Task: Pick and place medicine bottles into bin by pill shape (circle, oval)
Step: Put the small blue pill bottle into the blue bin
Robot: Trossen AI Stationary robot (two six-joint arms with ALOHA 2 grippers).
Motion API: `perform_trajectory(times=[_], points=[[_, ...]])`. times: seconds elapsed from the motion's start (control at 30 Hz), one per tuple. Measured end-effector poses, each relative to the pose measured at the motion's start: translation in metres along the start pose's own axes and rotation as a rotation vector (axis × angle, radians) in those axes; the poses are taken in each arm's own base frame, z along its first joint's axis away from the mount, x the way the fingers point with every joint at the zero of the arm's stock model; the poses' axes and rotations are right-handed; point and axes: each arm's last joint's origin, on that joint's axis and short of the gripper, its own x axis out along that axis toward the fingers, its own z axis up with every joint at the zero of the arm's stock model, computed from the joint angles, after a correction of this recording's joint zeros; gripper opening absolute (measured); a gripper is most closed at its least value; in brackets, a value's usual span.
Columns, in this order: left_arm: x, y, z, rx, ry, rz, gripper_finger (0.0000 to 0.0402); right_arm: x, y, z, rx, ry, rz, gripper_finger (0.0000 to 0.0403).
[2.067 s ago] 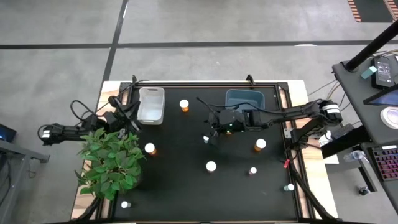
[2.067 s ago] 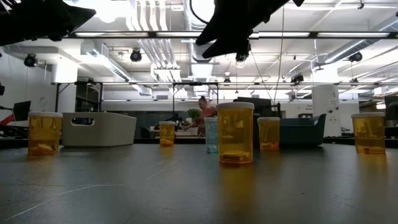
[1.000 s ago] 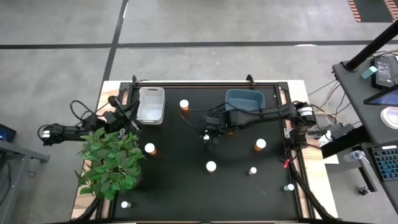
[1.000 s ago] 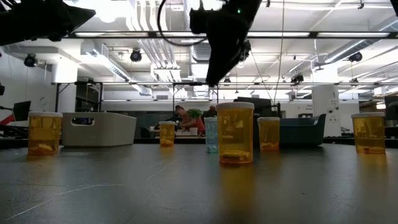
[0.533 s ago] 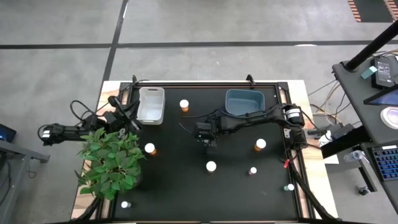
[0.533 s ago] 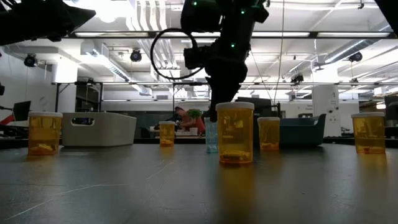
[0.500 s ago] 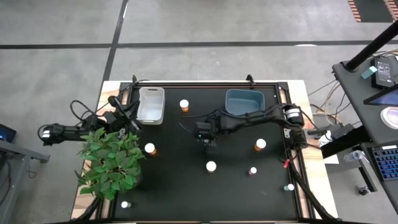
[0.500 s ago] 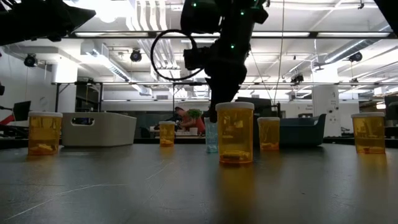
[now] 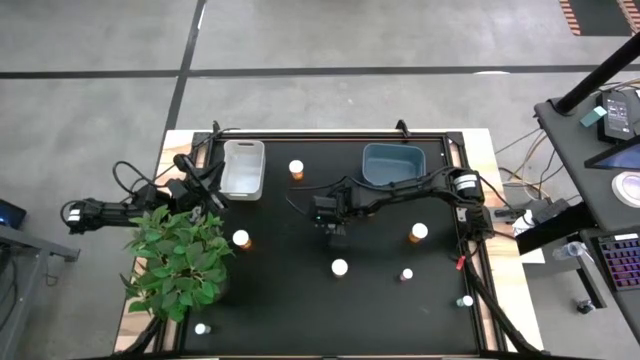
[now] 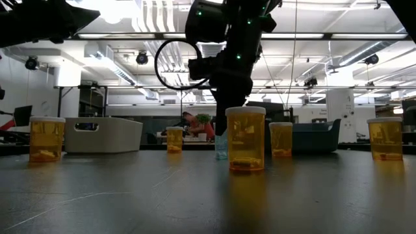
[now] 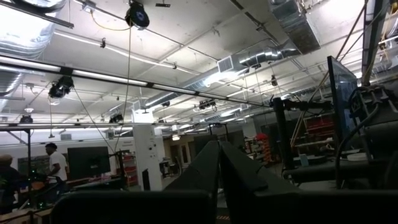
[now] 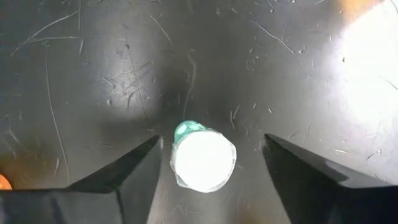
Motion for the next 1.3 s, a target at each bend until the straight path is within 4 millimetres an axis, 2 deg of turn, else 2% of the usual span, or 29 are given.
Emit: perform_trajectory(times=[0.4,0.53,0.7,1.0,1.3], points=[[0.000,0.000,0.000,0.001,0.003,0.000,0.0000,0.000,0.000,0.000,-0.006,0.000,0.008,0.0117],[0.000,0.000,0.000,0.001,0.003,0.001,0.0000,0.000,0.000,0.000,-0.003,0.000,0.008,0.0105],[0.000,0.000,0.000,0.001,0.003,0.001,0.0000,-0.004,0.000,0.000,-0.002,-0.003,0.008,0.0123],[0.000,0.000,0.000,0.000,0.001,0.002,0.0000,-0.053,-0.018,-0.002,0.038,-0.093,-0.005,0.0114],[0.000,0.000,0.000,-0.004,0.000,0.003,0.0000,-0.108,-0.056,-0.022,0.176,-0.156,-0.032,0.0118]])
